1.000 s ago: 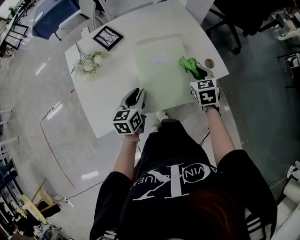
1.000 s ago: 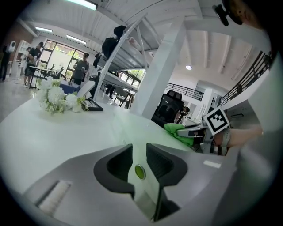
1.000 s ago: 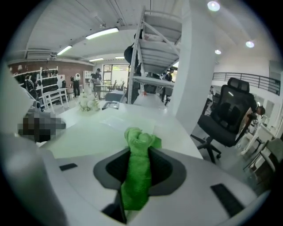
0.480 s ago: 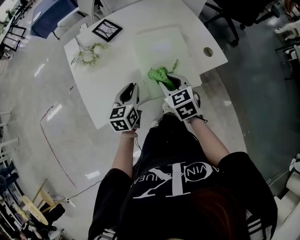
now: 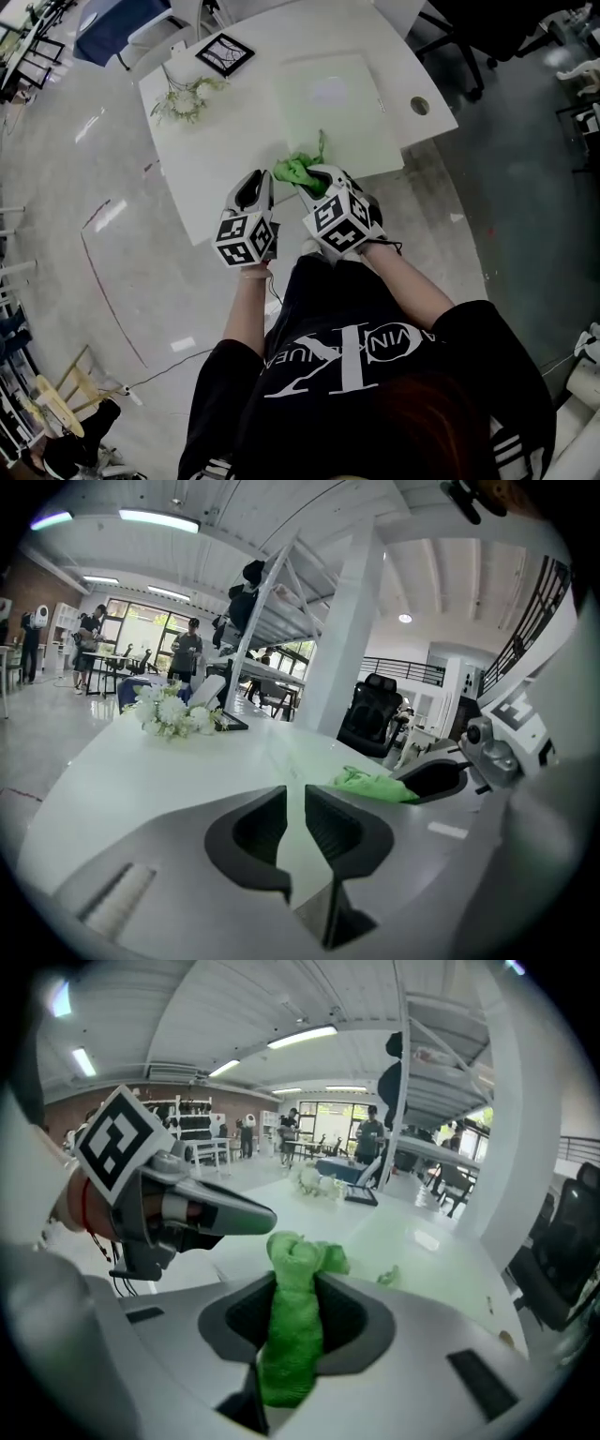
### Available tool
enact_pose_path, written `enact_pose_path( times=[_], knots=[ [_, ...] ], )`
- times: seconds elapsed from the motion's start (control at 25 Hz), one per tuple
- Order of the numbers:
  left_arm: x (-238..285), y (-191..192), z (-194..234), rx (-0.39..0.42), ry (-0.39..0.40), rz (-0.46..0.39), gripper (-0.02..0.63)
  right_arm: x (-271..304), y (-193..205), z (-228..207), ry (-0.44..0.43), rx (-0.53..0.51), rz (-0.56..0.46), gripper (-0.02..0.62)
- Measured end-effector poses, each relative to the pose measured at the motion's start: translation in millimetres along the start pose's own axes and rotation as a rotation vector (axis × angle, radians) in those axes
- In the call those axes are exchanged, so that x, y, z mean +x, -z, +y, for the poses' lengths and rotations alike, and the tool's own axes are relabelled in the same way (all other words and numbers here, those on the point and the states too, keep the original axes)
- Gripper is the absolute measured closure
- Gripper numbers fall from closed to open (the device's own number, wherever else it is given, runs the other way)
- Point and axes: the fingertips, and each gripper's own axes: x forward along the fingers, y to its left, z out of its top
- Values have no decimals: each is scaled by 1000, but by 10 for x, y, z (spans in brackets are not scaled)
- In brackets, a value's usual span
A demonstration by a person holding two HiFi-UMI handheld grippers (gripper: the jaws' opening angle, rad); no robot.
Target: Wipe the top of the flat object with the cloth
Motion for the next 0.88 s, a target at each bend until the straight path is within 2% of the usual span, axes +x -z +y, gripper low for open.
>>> enact_pose_path(
  times=[0.12, 0.24, 0.64, 0.88],
  knots=[
    [-30, 66, -20, -16, -18, 1, 535, -15, 9, 19, -39, -56, -7, 488],
    [-48, 136, -132, -23, -15, 5, 535, -107, 50, -33, -53, -41, -25, 489],
    [133, 256, -527, -26, 67, 49, 532, -282, 314, -461, 45, 42, 9, 489],
    [241, 313, -585, -20, 70, 96, 514, -362, 455, -642, 88, 65, 33, 489]
  ],
)
